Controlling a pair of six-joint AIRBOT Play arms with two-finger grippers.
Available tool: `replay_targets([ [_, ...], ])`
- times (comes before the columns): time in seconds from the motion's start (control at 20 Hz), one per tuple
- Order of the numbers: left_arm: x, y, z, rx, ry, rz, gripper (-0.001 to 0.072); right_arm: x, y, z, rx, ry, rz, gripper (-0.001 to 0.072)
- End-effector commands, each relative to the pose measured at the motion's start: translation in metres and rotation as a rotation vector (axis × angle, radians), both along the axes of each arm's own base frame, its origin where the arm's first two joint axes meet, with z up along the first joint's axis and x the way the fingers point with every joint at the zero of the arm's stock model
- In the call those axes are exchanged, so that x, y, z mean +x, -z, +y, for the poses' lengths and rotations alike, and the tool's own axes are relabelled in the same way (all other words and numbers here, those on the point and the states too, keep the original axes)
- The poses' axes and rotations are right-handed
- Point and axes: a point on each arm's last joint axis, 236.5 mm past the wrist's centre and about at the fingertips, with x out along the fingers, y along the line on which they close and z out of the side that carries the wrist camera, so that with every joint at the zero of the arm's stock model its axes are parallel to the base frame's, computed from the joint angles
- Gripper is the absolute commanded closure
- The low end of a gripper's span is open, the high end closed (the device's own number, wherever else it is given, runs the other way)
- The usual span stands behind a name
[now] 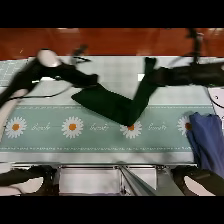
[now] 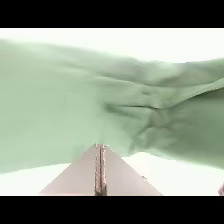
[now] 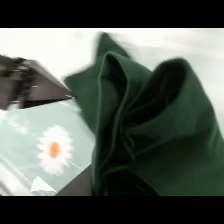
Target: Fold the shirts.
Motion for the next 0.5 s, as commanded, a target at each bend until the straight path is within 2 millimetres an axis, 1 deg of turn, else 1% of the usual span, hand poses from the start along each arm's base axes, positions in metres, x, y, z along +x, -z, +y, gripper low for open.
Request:
replay_targets([
  [0.0, -0.02, -0.03, 0.098, 0.039, -0.214, -0.116, 0.0687, 0.041, 0.022, 0.09, 0.078, -0.1, 0.012, 0.0691],
  [0.05, -0.03, -0.034, 0.114, 0.042, -0.258, -0.143, 0.0687, 0.051, 0.031, 0.109, 0.086, -0.123, 0.028, 0.0692],
  [0.1, -0.04, -0.036, 0.126, 0.043, -0.292, -0.158, 0.0687, 0.06, 0.042, 0.127, 0.099, -0.141, 0.052, 0.0692],
  [0.2, -0.057, -0.037, 0.139, 0.044, -0.337, -0.18, 0.0687, 0.071, 0.065, 0.155, 0.129, -0.167, 0.105, 0.0691],
  [0.35, -0.07, -0.035, 0.137, 0.036, -0.34, -0.184, 0.0687, 0.071, 0.101, 0.181, 0.125, -0.208, 0.185, 0.0691],
  [0.45, -0.069, -0.035, 0.133, 0.033, -0.332, -0.192, 0.0687, 0.073, 0.119, 0.194, 0.121, -0.218, 0.216, 0.0692],
])
